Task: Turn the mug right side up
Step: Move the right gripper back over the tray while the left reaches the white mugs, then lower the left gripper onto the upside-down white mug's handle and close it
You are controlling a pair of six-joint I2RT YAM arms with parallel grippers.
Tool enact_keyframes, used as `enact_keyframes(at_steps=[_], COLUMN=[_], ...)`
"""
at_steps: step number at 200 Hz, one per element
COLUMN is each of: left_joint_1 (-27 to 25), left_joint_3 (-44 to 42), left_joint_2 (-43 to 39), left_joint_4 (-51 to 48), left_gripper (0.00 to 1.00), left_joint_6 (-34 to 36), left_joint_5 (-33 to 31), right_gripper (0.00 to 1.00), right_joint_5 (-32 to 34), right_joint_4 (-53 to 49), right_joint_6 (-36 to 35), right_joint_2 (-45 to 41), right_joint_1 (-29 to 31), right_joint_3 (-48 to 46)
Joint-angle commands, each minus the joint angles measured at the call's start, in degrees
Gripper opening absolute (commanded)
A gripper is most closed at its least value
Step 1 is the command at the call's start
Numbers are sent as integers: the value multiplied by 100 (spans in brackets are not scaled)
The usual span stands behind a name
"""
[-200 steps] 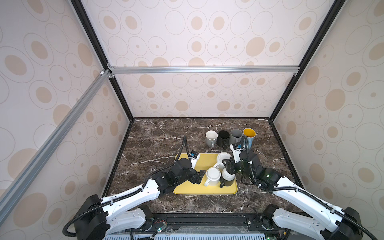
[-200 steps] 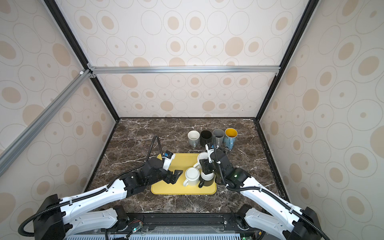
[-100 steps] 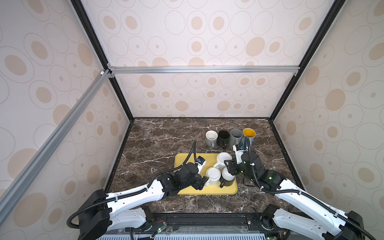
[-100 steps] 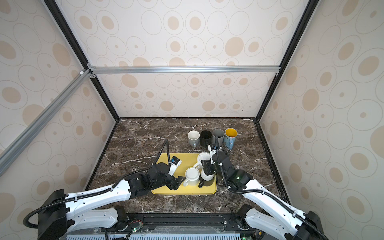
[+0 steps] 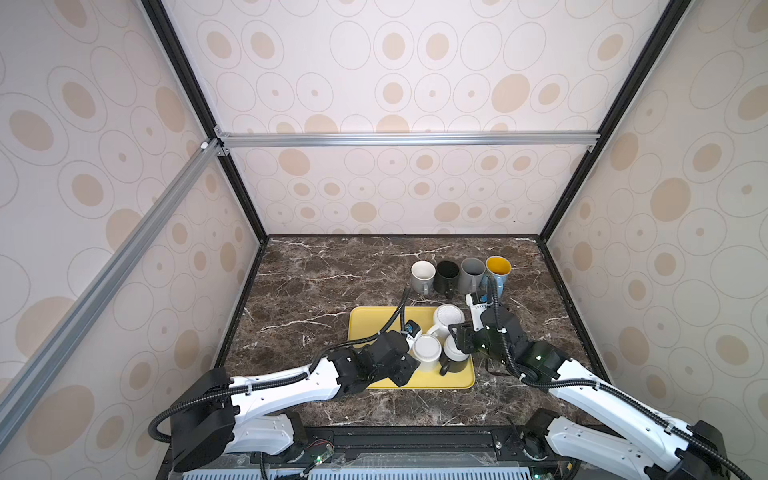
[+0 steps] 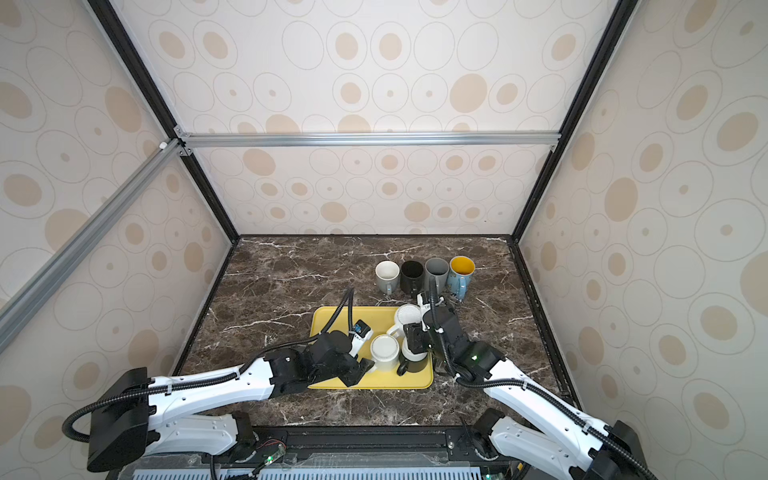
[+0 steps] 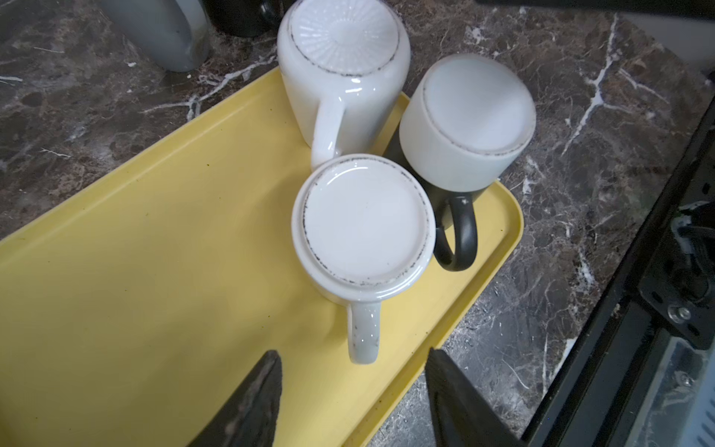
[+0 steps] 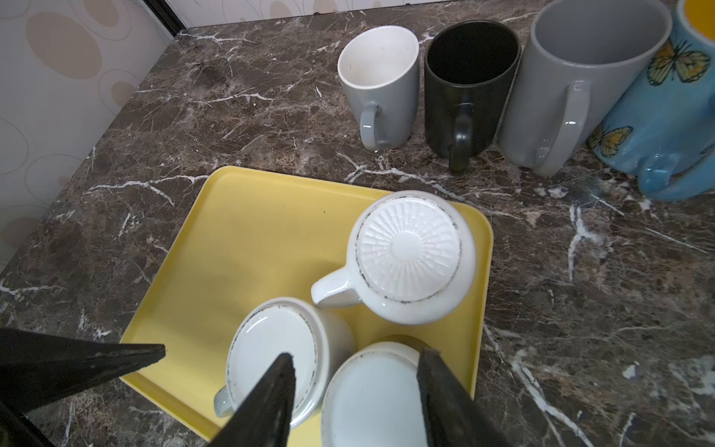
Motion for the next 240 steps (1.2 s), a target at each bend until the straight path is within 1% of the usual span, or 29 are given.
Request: enact_keyframes(at_steps=[1,67,84,116,179,240], left_joint_1=[-88,-102,-98,-104,-99,-85], left_joint_3=[250,579,741,941,1073,1173], left_joint_2=[134,860,1093,1385,1572,1687], left_joint_4=[7,-5,-117,-298,-386,-507], left_gripper=[59,56,53,48,41,31], left_joint_6=[-26,241,330,396,379,370], left_joint_5=[-30,216,329,349,245,122], right_gripper=[54,54,54,54,54,54], right_joint_5=[-38,-12,-5,32,23,24], right_joint_4=[-20,63,82,136,181,208], right_joint_6=[53,4,11,16,8,18], right_joint_2=[-22,45,60,89,144,135], right_joint_1=[18,20,14,15,17,18], right_joint_3=[-71,-124,-132,-138,-143,-142])
